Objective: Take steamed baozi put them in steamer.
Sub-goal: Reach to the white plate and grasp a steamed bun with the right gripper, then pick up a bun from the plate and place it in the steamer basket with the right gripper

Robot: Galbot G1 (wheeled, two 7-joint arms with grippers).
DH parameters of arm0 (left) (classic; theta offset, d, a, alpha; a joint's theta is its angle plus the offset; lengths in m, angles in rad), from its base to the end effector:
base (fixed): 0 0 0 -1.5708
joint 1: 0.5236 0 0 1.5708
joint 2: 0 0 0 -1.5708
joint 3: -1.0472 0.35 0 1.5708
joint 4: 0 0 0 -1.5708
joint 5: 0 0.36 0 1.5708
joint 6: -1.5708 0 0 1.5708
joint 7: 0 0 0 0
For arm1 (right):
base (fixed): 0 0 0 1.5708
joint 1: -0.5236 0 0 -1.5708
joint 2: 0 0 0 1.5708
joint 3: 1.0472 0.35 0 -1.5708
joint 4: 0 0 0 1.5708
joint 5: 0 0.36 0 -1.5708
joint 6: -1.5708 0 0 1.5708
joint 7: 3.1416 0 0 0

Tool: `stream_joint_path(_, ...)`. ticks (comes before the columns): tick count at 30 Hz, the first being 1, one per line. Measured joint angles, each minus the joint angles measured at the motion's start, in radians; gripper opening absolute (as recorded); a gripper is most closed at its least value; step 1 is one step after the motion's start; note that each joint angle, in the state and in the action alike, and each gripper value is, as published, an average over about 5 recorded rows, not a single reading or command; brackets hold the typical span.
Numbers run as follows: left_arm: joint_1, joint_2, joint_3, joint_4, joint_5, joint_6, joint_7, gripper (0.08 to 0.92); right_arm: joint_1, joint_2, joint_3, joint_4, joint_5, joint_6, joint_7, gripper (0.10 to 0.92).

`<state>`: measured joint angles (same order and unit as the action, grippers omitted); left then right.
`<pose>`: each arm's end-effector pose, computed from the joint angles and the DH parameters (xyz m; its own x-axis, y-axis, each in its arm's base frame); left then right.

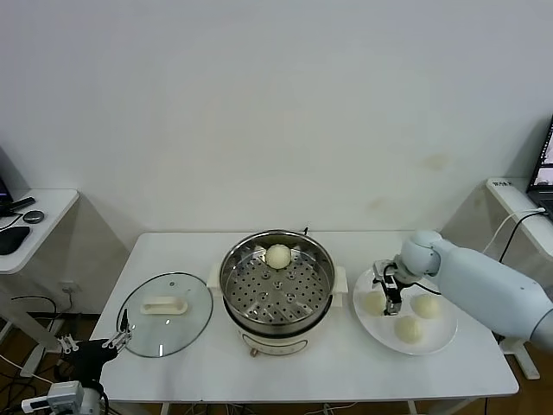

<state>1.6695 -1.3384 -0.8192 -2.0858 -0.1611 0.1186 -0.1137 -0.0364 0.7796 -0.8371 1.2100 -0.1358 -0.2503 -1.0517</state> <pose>0.1578 0.1286 -0.2942 -0.9542 -0.2638 0.1409 -0.2313 0.9496 0.2115 0.5200 -0.1077 -0.2431 -0.1579 -0.0949 0.9829 -0.9782 -0.1211 -0.1688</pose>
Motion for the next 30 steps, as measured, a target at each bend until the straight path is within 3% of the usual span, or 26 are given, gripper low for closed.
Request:
stream_joint_path(11, 0.005, -0.002, -0.004, -0.005, 0.000, -0.001, -0.001, 0.823, -0.005, 0.010, 0.010, -0.009, -0.003, -0.020, -0.002, 0.529)
stream_joint_path(21, 0.004, 0.005, 0.000, -0.018, -0.003, 0.000, 0.001, 0.823, 0.103, -0.045, -0.033, 0.057, 0.065, -0.048, -0.020, 0.519)
stream_joint_path(30, -0.006, 0.019, 0.010, -0.015, -0.009, 0.002, 0.003, 0.823, 0.400, -0.056, -0.202, 0.155, 0.251, -0.101, -0.015, 0.531)
